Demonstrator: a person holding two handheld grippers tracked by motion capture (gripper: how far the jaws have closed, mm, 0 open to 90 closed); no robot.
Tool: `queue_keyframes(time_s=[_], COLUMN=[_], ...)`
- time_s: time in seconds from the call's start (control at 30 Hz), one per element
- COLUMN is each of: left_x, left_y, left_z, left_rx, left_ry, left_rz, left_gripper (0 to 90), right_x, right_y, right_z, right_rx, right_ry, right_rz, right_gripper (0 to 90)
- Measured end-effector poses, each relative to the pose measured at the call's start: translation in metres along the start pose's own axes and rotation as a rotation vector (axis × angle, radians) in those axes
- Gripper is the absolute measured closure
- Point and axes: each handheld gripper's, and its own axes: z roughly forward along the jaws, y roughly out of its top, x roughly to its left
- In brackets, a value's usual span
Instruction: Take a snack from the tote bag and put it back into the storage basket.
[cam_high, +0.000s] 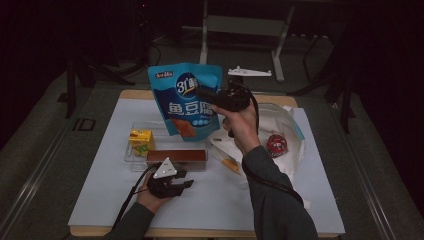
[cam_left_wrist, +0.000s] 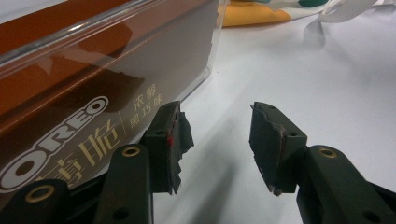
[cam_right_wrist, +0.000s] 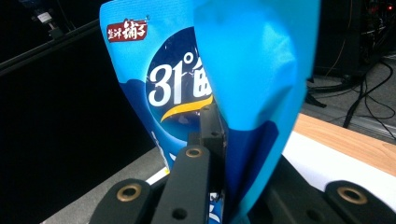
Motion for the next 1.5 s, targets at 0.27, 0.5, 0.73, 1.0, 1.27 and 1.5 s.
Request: queue_keyframes(time_s=[0.27,0.5,0.73,1.0,1.27,1.5], left_x=[0.0,0.0,0.0,-0.001,-0.001,-0.001], left_y=[0.0,0.0,0.0,0.0,0.0,0.0], left_z=[0.0,0.0,0.0,0.0,0.0,0.0], left_rx=[0.0,-0.001,-0.001,-0.001,-0.004,-0.003], left_ry=[0.0,0.0,0.0,0.0,0.002,0.002], left_rz=[0.003,0.002,0.003,0.005,0.006,0.011], left_gripper=[53.6,53.6,53.7,53.7,53.8,53.9], right_x=[0.003,0.002,0.001,-0.001,-0.005,-0.011], right_y=[0.002,-0.003,-0.007,-0.012,-0.018,-0.025], right_z=[0.01,0.022,0.034,0.045,0.055,0.065], right_rx=[-0.015,-0.019,-0.012,-0.005,0.002,0.01], right_ry=[-0.002,-0.003,-0.01,-0.019,-0.024,-0.041], right_rz=[0.022,0.034,0.05,0.061,0.078,0.1], right_gripper=[90.0,89.9,89.9,89.9,89.9,89.9])
